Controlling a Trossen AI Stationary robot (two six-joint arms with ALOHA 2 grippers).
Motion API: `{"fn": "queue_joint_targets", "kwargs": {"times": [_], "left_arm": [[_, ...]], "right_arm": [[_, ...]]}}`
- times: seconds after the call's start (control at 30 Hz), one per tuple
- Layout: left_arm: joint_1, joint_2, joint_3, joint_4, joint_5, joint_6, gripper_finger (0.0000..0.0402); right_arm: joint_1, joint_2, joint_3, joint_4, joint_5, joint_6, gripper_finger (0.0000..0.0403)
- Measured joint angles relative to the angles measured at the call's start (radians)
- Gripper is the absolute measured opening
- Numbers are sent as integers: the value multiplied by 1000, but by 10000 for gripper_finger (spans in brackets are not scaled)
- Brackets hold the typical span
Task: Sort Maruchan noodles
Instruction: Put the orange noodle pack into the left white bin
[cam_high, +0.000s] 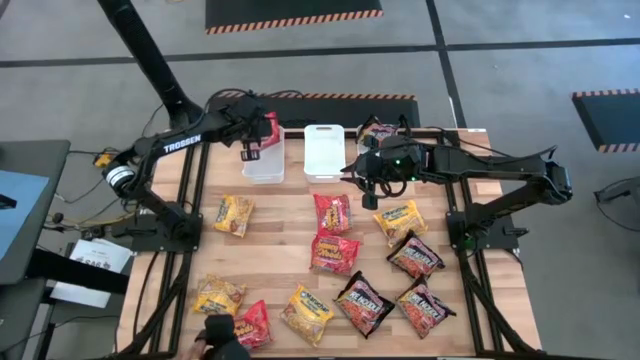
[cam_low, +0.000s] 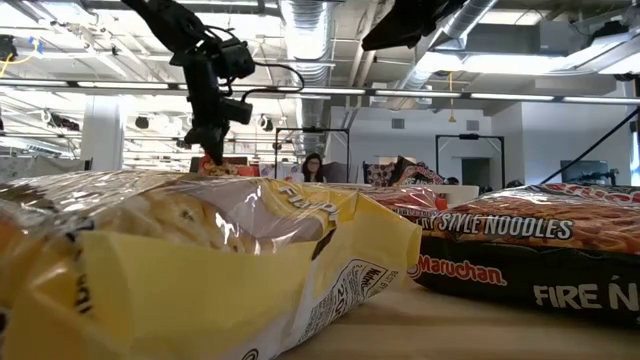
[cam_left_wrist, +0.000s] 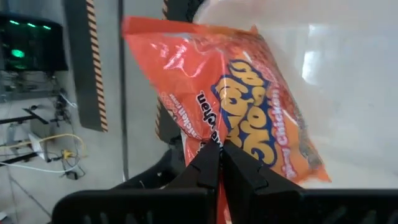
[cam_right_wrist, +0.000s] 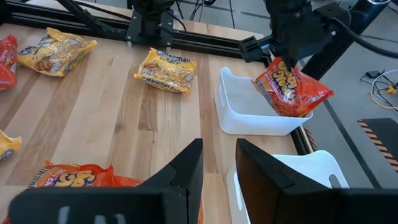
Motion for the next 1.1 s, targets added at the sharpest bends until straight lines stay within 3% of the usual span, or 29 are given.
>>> {"fn": "queue_joint_targets", "kwargs": {"times": [0.17,0.4,0.67,0.87,1.1], "left_arm": [[18,11,0,4,20,-12,13],[50,11,0,8,51,-50,67],[66,11,0,13,-8,-99,118],[68,11,29,25,-29,-103,131],[68,9,124,-1,13,-178,131]], "right_arm": [[0,0,0,-1,1,-1,121],[-6,0,0,-2,1,-1,121],[-6,0,0,-2,1,-1,121],[-6,0,0,-2,1,1,121],[-6,0,0,-3,1,0,121]]}}
